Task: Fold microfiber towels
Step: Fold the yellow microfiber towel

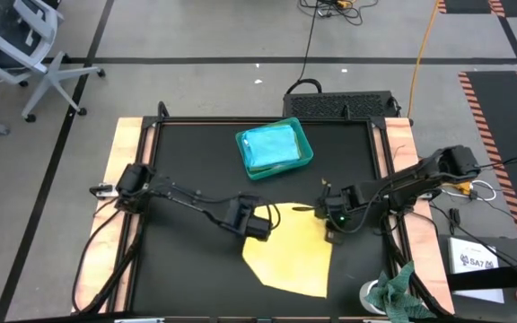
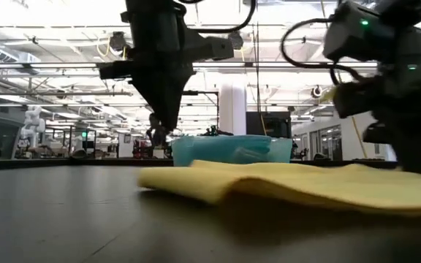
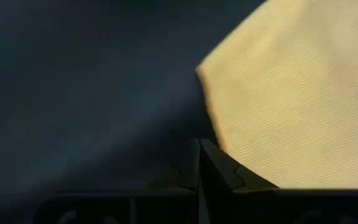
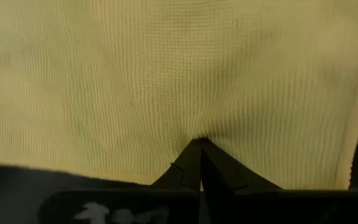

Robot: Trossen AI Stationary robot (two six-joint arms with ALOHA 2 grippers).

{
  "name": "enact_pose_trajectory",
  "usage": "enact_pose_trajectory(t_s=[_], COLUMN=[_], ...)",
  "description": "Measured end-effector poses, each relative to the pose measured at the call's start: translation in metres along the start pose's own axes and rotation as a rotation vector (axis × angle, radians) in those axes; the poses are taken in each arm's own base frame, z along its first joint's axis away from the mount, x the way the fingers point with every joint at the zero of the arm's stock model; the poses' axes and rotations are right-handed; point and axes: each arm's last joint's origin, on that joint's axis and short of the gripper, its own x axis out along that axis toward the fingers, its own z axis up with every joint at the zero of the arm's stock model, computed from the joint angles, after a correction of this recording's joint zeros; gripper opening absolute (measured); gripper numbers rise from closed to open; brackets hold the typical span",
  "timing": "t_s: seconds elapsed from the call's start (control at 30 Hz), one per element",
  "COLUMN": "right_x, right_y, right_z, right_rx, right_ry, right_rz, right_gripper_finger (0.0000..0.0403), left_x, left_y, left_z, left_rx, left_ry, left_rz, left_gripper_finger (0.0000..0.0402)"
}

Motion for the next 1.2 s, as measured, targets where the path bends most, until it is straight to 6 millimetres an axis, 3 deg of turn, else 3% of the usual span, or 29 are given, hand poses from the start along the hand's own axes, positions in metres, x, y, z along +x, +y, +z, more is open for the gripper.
enact_pose_trajectory(t_s=[0.17,0.53,0.83,1.2], right_x=[-0.015,-0.051,-0.036,-0.034], right_y=[0.003,0.015,0.016,0.017], right_z=[-0.005,0.009,0.017,0.024], right_rx=[0.015,0.019,-0.025,-0.037], right_ry=[-0.055,-0.464,-0.426,-0.496], right_rz=[0.051,0.167,0.129,0.08], right_gripper_finger=[0.0,0.0,0.0,0.0], left_x=[0.005,0.008,0.003,0.024], left_y=[0.004,0.0,-0.025,-0.039], left_z=[0.016,0.026,0.021,0.005], left_rx=[0.025,0.072,0.081,0.058], left_ry=[-0.004,0.009,-0.09,-0.059], left_rz=[0.002,-0.087,-0.275,-0.285], left_gripper_finger=[0.0005,0.0021,0.0006,0.0011])
